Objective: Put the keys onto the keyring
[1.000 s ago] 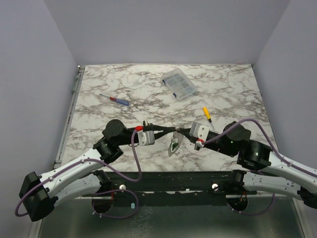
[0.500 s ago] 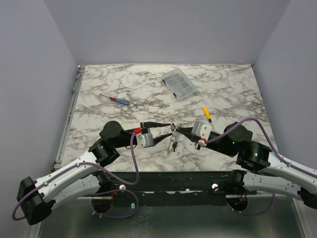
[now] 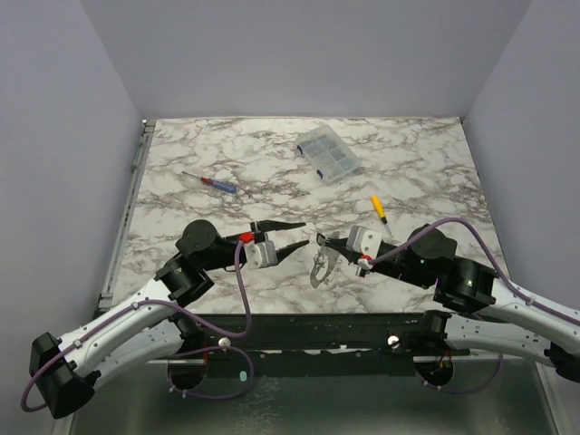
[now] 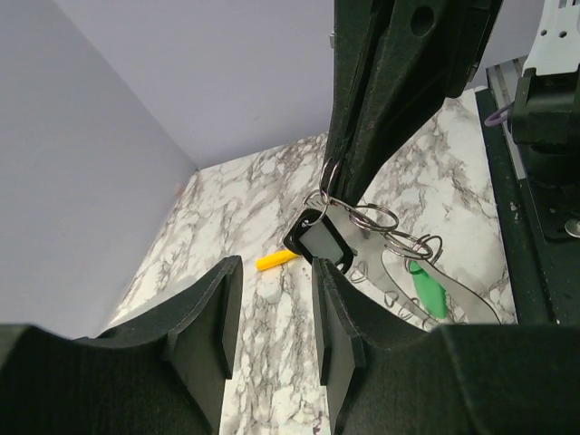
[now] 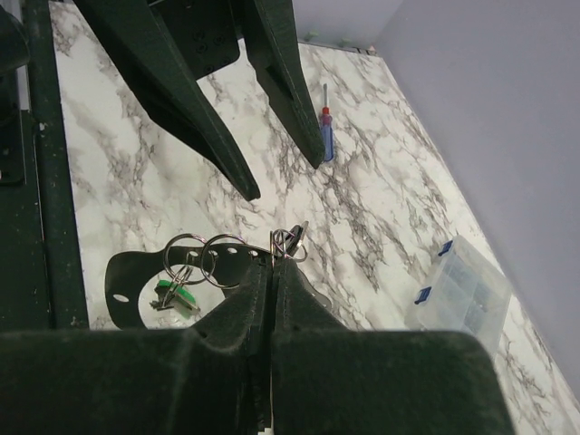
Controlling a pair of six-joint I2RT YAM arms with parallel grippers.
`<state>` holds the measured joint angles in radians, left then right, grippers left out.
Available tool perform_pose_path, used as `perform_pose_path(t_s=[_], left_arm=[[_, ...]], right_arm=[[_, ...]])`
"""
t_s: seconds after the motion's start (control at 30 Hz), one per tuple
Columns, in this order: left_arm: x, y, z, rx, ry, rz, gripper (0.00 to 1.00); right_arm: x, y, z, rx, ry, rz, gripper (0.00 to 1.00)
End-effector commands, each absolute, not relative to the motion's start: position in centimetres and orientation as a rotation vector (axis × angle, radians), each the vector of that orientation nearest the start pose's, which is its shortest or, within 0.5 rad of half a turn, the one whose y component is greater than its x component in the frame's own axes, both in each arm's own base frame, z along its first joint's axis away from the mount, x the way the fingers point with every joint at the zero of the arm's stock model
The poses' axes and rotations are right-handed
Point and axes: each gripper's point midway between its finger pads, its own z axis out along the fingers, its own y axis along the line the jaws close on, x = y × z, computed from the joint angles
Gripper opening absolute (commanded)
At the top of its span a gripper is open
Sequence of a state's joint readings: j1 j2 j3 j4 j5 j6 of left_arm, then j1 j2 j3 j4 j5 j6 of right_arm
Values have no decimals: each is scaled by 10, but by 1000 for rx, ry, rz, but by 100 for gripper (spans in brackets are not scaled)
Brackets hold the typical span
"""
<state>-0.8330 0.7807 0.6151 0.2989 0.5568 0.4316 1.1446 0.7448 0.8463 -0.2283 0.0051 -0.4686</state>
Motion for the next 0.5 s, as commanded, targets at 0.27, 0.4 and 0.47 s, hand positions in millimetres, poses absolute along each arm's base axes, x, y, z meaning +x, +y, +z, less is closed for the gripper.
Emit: perform_pose_path(t_s=[0.27, 0.4, 0.47], left_arm=[[144, -294, 326, 1255, 804, -789, 43], [143, -295, 325, 1256, 801, -799, 43], [143, -296, 324, 1254, 803, -802, 44]], right_arm=[[136, 273, 313, -1262, 1184, 541, 1], [137, 273, 313, -1259, 1174, 539, 1], [136, 273, 314, -1260, 1170, 540, 1]])
